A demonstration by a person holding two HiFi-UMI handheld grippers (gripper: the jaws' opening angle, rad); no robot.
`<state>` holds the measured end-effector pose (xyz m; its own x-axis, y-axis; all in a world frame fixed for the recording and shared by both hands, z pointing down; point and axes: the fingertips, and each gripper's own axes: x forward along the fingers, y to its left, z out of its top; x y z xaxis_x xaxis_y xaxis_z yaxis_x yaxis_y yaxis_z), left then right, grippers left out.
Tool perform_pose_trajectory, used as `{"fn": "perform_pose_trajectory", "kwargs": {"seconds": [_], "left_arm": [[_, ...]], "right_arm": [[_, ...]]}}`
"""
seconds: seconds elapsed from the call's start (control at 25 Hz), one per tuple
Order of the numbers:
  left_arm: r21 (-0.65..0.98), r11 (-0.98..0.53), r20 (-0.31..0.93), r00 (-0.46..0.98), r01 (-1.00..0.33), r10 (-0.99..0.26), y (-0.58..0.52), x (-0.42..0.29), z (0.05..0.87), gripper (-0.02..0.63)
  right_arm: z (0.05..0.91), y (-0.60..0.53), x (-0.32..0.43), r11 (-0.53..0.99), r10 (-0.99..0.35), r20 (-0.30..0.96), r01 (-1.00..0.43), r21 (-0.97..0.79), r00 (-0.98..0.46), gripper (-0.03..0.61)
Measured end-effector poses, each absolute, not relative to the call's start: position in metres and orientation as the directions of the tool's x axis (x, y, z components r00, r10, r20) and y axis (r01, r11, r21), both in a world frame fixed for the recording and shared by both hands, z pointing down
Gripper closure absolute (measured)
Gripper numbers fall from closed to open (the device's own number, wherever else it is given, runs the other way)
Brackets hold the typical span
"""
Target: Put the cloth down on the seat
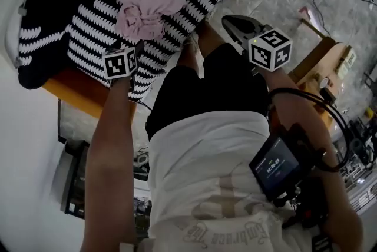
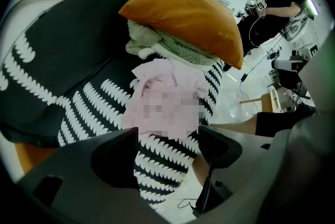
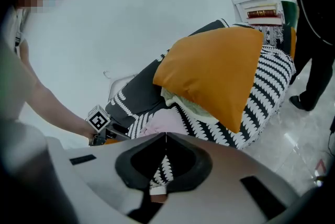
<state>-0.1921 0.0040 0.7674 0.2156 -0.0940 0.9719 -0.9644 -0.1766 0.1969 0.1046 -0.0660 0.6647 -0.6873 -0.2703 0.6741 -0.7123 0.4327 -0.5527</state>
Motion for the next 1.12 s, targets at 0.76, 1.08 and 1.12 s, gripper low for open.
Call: {"fn": "perform_pose_trajectory", "kwargs": {"seconds": [0.76,1.08,1.12], "left_arm": [[0.298,-0.058,0.89,0.299,-0.953,-0.344,0.028,-0.199,0.649,0.525],[0.276,-0.063,0.87,0.278,-0.959,-0.408,0.03,-0.206,0.616,0.595],[0.269,-0.068,0.868,0.273,-0.961,-0.416,0.032,-0.205,0.609,0.6]], "right_arm": [[0.579,-0.1,0.037,0.611,-0.203,0.633,-0.601,-0.514,-0.747,0.561],[0.549,-0.12,0.001,0.687,-0.201,0.581,-0.536,-0.49,-0.789,0.561],[0.541,-0.119,-0.002,0.701,-0.198,0.569,-0.52,-0.487,-0.798,0.561]]}}
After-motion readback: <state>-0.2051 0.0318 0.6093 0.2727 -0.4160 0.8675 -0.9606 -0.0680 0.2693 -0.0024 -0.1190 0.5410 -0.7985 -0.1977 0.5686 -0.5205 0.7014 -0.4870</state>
